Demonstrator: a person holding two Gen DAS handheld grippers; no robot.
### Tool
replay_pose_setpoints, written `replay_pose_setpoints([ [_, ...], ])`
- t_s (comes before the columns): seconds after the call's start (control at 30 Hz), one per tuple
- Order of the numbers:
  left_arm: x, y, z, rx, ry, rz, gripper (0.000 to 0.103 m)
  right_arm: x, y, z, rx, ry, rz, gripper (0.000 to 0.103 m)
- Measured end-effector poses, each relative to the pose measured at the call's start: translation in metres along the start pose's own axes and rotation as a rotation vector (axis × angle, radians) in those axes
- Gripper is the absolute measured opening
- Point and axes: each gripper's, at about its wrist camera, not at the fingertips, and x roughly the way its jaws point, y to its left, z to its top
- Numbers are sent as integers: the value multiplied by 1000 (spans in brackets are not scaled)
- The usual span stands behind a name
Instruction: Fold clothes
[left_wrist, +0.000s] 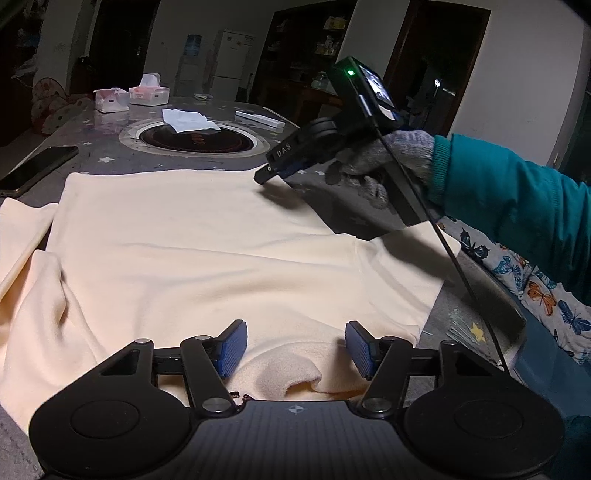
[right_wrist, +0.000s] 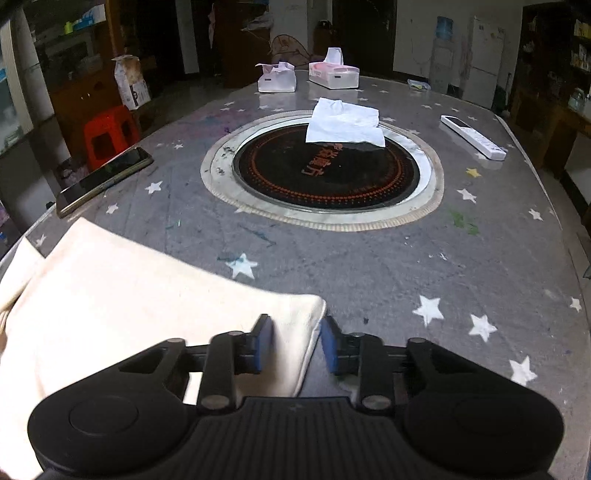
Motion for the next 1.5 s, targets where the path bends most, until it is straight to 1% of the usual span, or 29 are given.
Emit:
replay_pose_setpoints([
  [0.03,0,0,0,1,0,-3,62,1,1,2,-4,-2,-4,13],
  [0.07,0,1,-1,2,0,-7,62,1,2,3,-12,-4,-10,10],
  [0.1,0,1,-1,2,0,-10,62,1,4,4,-27,-9,-25,7],
  [0.17,0,1,-1,2,-1,-14,62,2,8,5,-60,-19,-57,6],
  [0.33,-2,1,-3,-1,-6,-23,62,10,16,6,-125,-37,-138,6],
  [0.5,-4,-2,-5,5,-6,-30,62,15,15,11,-115,-33,-169,8],
  [0.57,-5,-3,-5,2,-6,-32,63,14,17,13,-128,-35,-174,14],
  [0.6,-5,-3,-5,-1,-6,-34,63,12,17,13,-133,-39,-175,15],
  [0.73,-6,-3,-4,-6,-8,-42,63,-3,27,14,-151,-77,-148,20],
  [0.8,-4,-4,-3,-5,-7,-47,62,-10,34,11,-162,-80,-107,21],
  [0.87,-3,-5,-4,3,-3,-51,62,-16,44,4,-191,-70,-54,28],
  [0.93,-5,-7,-5,14,0,-59,62,-21,57,-5,-229,-60,-8,30],
  [1.0,-6,-9,-7,17,4,-68,62,-26,69,-13,-262,-58,27,32],
  [1.07,-8,-10,-8,22,7,-70,62,-29,80,-19,-293,-55,57,40],
  [1.13,-11,-12,-9,29,9,-71,62,-31,90,-24,-321,-51,80,41],
  [1.2,-14,-14,-10,37,9,-70,62,-31,99,-27,-346,-45,92,44],
  [1.23,-15,-14,-10,37,9,-70,62,-29,101,-28,-350,-43,88,48],
  [1.33,-18,-15,-8,34,5,-73,62,-25,106,-31,-362,-38,80,52],
  [1.43,-22,-19,-2,44,-22,-80,64,-26,100,-31,-324,-36,91,52],
  [1.5,-22,-21,2,49,-41,-94,64,-30,100,-35,-325,-35,92,52],
])
